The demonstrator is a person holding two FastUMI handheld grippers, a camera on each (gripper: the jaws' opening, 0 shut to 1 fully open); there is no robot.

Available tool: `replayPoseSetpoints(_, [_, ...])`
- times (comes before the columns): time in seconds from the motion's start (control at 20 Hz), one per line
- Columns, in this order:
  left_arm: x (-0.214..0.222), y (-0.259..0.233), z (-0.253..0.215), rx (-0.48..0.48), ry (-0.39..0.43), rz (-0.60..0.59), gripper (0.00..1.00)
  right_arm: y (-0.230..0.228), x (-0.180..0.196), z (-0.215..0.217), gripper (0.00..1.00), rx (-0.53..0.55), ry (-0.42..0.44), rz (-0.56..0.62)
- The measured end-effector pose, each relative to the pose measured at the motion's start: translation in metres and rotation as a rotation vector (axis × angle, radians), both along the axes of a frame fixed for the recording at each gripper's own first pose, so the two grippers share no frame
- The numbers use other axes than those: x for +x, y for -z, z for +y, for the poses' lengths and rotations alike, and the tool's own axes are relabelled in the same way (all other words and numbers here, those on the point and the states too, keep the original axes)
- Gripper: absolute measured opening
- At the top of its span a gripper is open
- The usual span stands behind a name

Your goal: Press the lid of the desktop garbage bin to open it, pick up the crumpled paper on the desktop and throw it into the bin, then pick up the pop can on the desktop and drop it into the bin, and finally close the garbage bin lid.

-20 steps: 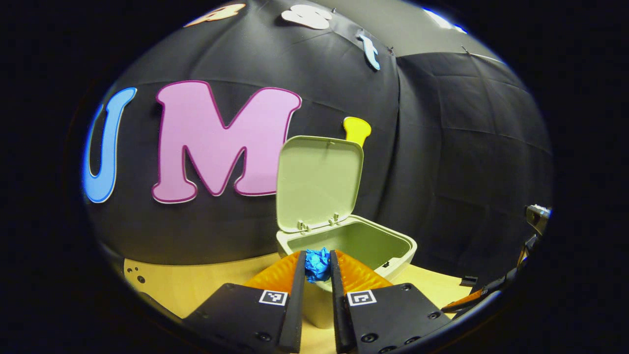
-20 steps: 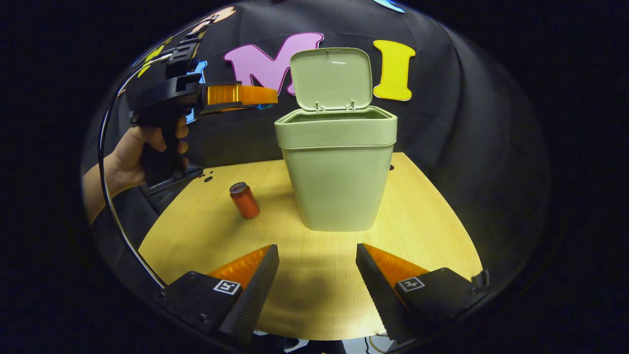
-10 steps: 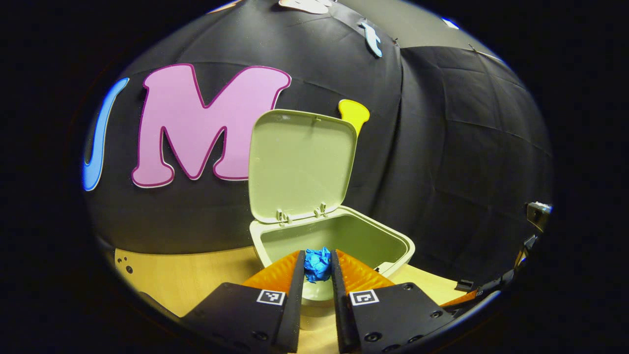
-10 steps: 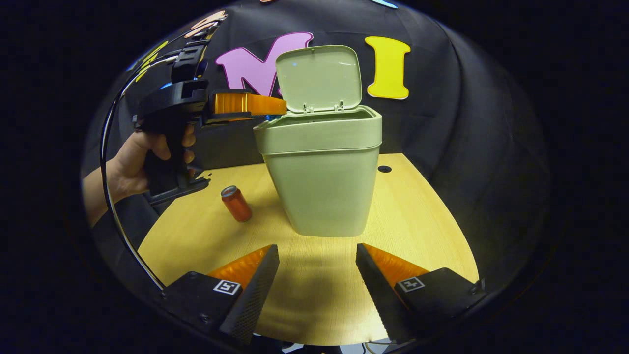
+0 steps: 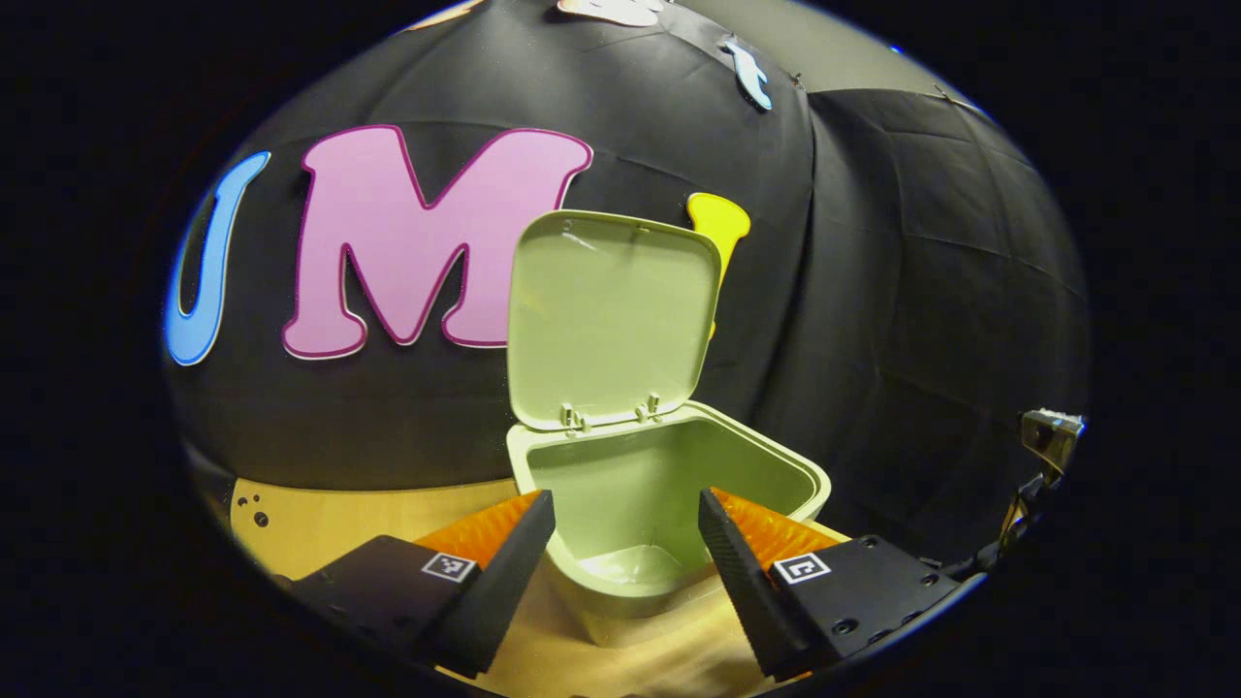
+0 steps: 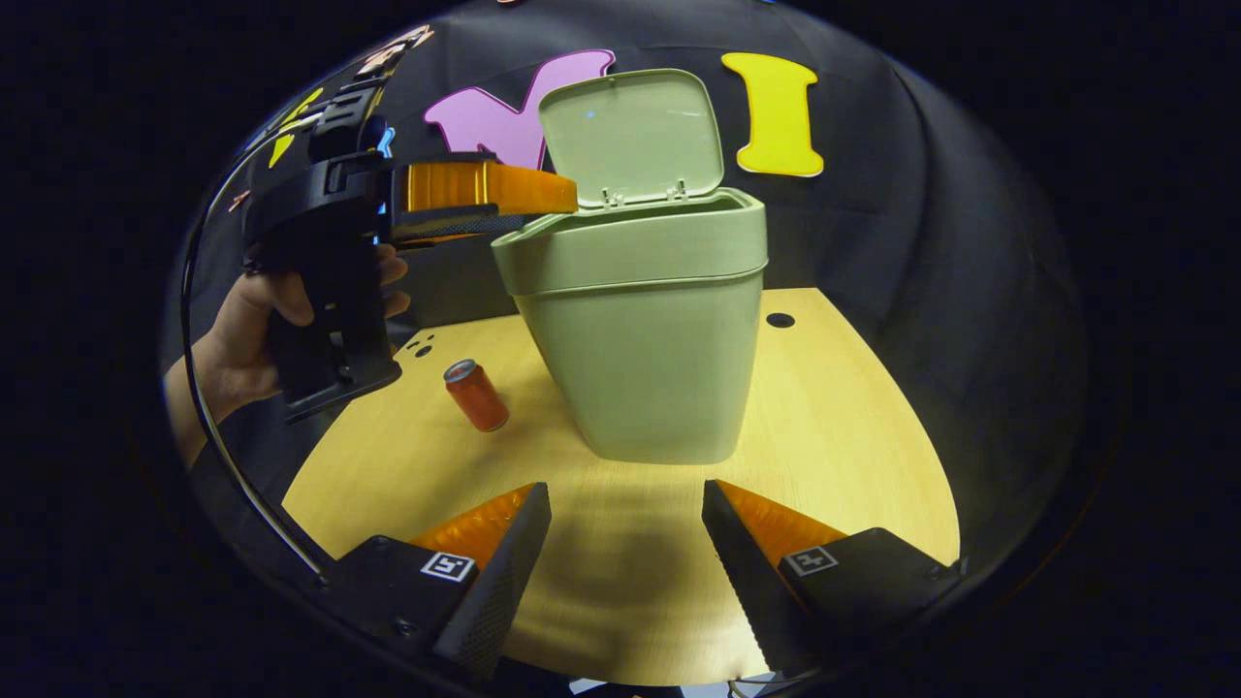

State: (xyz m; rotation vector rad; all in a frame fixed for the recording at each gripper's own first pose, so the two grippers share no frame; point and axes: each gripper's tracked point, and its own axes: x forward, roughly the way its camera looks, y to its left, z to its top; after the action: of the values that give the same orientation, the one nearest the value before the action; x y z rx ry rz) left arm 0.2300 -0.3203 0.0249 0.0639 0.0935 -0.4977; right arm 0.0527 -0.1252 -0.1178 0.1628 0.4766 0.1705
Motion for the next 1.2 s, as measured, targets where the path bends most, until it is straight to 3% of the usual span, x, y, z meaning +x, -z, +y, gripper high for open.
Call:
replayPoseSetpoints(0.2, [-0.008,-0.008,0.053,-0.056,-0.116,-0.017,0.95,0.005,0.002,0.027,0.99,-0.007,-0.072,0.016])
replayPoseSetpoints(0.7, [-0.065,0.043,0.265,-0.133,-0.501,0.076,0.96,0.016,0.027,0.090,0.99,-0.010,-0.148,0.078])
replayPoseSetpoints(1.2, [-0.161,0.117,0.392,-0.124,-0.734,0.204,0.96,0.013,0.086,0.181,0.99,-0.094,-0.253,0.056])
